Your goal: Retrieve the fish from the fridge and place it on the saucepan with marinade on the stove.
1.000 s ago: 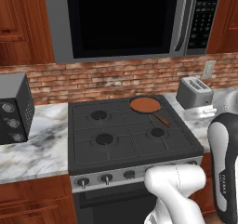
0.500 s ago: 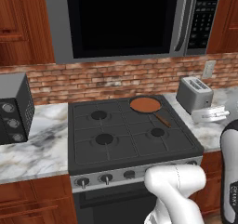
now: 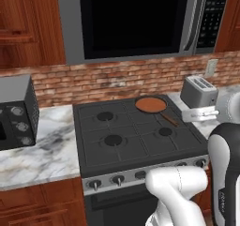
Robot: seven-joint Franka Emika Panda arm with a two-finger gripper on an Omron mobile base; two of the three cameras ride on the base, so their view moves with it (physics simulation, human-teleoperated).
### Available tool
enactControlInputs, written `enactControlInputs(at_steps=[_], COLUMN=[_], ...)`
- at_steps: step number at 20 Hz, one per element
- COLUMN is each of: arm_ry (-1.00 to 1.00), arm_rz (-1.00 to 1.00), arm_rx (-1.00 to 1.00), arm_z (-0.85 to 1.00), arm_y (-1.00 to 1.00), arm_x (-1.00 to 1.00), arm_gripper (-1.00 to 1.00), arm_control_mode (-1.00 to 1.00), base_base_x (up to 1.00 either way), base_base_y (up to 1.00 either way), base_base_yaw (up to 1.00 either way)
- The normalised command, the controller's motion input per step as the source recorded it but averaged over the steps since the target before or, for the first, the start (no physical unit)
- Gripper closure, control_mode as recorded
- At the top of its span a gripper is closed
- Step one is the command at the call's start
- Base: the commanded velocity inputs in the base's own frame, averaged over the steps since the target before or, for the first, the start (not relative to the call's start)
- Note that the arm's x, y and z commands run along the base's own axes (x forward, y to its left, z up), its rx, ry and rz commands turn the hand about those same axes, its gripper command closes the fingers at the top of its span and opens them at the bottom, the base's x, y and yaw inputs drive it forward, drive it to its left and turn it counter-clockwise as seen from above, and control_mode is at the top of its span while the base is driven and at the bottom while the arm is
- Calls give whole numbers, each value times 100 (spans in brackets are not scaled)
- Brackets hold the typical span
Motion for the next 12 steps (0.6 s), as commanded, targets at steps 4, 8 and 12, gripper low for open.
enactControlInputs(at_steps=[4,8,12], arm_ry=[0,0,0], arm_rz=[0,0,0], arm_rx=[0,0,0], arm_z=[0,0,0], arm_y=[0,0,0], arm_x=[0,0,0], arm_gripper=[-100,-100,-100], arm_control_mode=[100,100,100], base_base_x=[-8,-23,-31], base_base_y=[3,-6,-33], base_base_yaw=[-17,-20,-20])
